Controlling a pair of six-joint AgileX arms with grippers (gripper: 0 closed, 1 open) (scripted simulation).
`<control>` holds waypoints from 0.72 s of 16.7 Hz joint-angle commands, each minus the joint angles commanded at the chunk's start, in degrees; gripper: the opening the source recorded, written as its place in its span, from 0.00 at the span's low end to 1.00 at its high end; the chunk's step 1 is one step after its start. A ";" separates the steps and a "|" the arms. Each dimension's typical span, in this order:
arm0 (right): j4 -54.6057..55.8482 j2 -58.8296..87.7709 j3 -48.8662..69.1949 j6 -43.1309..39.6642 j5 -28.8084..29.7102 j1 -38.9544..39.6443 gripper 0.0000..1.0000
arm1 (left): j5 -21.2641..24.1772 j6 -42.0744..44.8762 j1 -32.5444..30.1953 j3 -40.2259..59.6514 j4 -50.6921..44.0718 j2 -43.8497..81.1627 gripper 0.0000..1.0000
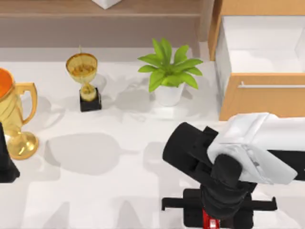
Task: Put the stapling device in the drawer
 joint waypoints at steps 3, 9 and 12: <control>-1.24 -0.85 0.73 -0.08 0.00 -0.06 0.00 | 0.00 0.00 0.00 0.00 0.00 0.00 1.00; -0.89 -1.06 4.29 -3.63 0.01 -3.65 0.00 | 0.00 0.00 0.00 0.00 0.00 0.00 1.00; -0.58 -1.43 13.07 -11.81 -0.10 -11.58 0.00 | 0.00 0.00 0.00 0.00 0.00 0.00 1.00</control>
